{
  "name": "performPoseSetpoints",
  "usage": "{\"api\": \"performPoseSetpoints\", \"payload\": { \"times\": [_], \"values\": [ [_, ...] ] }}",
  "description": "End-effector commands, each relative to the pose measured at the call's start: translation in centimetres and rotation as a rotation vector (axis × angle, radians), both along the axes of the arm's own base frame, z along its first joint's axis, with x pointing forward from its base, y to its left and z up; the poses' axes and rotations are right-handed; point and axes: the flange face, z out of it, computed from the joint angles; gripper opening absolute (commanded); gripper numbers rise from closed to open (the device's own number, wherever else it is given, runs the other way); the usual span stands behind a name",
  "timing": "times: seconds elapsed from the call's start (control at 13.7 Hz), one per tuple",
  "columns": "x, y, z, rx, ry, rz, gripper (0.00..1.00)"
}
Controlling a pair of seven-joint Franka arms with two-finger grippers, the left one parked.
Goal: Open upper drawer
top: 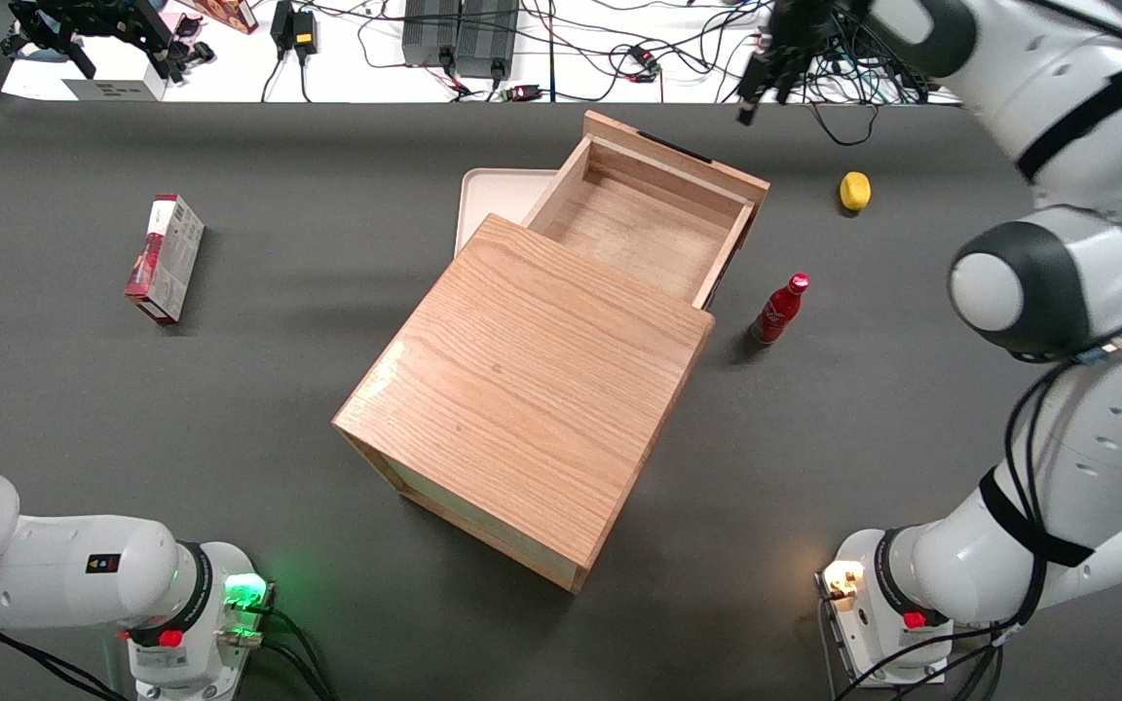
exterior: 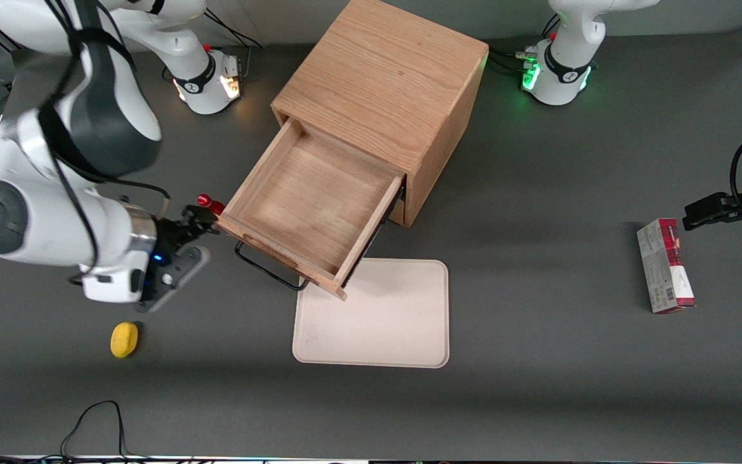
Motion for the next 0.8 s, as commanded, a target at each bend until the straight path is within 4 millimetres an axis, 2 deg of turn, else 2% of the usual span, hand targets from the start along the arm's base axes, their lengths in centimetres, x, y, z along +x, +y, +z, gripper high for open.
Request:
{"api": "performPoseSetpoints", "payload": {
  "times": [0.0, 0.15, 0.29, 0.44, 0.66, 0.73],
  "values": [
    [-5.7, -3.8, 2.2, -0.035, -0.023, -0.089, 1.00],
    [-7.3, -7.2, 1.8, -0.119, -0.003, -0.389, 1.00],
    [-7.9, -10.3, 3.5, -0.109, -0.013, -0.483, 1.00],
    [-9.5, -10.9, 3.5, -0.104, -0.012, -0.492, 1.00],
    [-12.2, -11.7, 3.7, -0.057, -0.104, -0.557, 1.00],
    [-12.0, -11.7, 4.0, -0.047, -0.141, -0.573, 1.00]
  ]
}}
